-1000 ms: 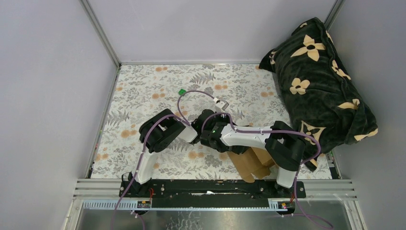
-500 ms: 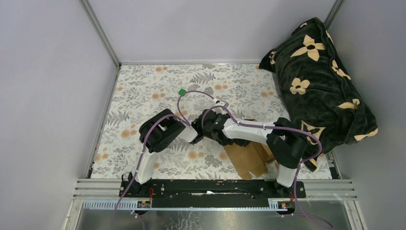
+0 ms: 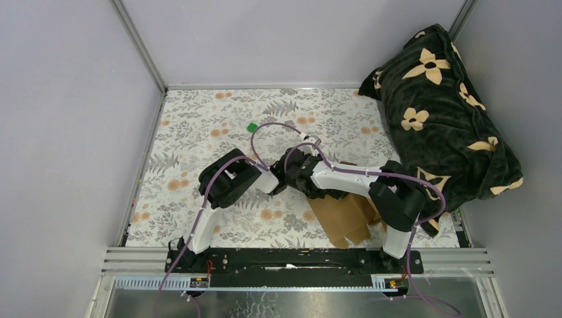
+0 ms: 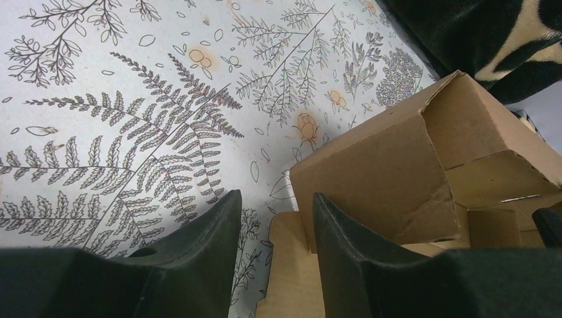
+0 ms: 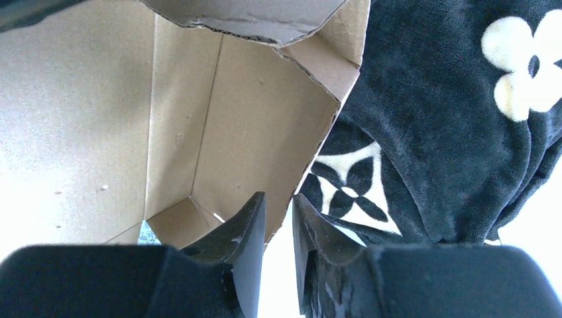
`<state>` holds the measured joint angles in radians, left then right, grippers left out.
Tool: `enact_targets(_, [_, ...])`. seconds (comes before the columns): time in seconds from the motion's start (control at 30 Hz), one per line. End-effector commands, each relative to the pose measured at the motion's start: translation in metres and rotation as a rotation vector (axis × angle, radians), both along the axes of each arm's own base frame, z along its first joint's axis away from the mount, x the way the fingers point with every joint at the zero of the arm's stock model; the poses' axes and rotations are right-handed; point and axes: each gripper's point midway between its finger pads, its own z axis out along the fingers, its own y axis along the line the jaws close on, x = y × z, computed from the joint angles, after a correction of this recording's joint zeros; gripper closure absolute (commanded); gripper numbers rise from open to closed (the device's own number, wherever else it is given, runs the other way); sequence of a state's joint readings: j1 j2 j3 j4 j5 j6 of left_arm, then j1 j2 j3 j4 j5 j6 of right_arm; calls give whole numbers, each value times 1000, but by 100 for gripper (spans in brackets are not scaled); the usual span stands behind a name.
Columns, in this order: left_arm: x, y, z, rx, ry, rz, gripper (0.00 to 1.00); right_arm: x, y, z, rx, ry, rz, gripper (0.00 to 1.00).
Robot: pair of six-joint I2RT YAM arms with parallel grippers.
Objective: Fold the paper box
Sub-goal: Fold the paper box at the center of the board.
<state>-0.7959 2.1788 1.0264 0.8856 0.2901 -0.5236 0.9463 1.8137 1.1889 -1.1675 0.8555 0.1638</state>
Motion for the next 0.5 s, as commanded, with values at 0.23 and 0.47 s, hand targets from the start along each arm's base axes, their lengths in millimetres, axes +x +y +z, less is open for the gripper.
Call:
enact_targets(0.23, [-44,-52,59,-173,-140,-223,48,32,23,-31,215,-197,-87,72])
enact_targets(0.47, [-51,-58,65,-221,-141,-267,43,33,26,-34,257,-183,-93,72])
